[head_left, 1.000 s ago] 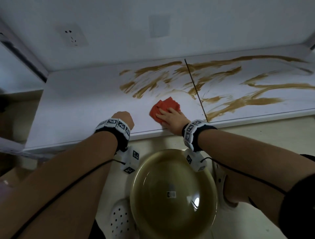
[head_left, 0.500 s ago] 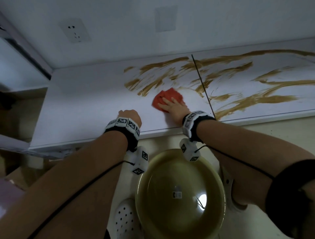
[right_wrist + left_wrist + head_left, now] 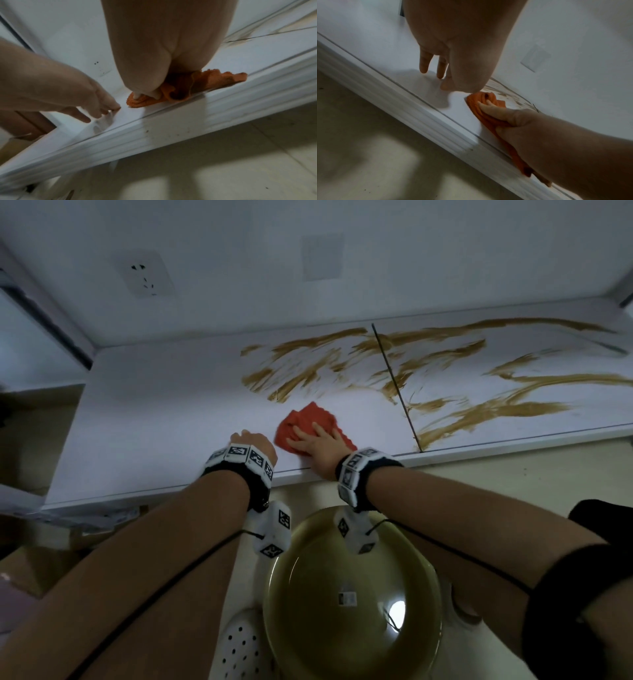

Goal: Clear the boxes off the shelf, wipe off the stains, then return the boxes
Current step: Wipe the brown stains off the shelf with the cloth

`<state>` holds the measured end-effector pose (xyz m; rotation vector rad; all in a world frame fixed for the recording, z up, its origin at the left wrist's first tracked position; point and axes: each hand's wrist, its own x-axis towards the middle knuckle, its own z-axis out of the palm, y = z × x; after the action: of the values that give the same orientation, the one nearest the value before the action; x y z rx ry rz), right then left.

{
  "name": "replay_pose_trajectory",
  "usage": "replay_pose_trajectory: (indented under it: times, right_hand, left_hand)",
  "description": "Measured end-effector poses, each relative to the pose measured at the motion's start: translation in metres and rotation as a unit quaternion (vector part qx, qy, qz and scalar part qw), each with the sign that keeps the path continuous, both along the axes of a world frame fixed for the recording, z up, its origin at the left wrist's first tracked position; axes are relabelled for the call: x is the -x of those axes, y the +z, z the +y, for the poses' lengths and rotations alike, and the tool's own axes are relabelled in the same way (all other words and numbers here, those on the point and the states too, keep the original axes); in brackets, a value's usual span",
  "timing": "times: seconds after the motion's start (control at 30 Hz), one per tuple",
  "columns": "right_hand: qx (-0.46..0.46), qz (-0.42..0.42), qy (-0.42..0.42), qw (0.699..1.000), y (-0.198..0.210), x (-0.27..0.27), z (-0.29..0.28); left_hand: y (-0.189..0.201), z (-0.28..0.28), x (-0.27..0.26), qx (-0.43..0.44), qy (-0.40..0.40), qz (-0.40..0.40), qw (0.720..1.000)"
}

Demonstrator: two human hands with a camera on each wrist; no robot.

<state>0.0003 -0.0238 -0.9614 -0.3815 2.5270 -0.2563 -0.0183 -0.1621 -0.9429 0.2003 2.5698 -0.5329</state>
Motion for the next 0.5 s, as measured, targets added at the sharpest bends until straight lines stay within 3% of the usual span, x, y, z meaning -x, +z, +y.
replay_pose_trajectory:
  times: [0.13, 0.37, 0.5]
  right_hand:
    - [-0.007, 0.016, 0.029, 0.999, 0.001, 0.004, 0.013]
    - [-0.032, 0.048, -0.211, 0.976, -0.004, -0.039, 0.107]
    - [-0.03, 0.036, -0.225, 0.973, -0.006, -0.057, 0.108]
  left_hand:
    - [-0.007, -0.003, 0.006, -0.016, 0.023, -0.008, 1.0]
    - [-0.008, 0.002, 0.006, -0.055, 0.066, -0.032, 0.996]
    - [0.002, -0.003, 0.0, -0.1, 0.084, -0.032, 0.991]
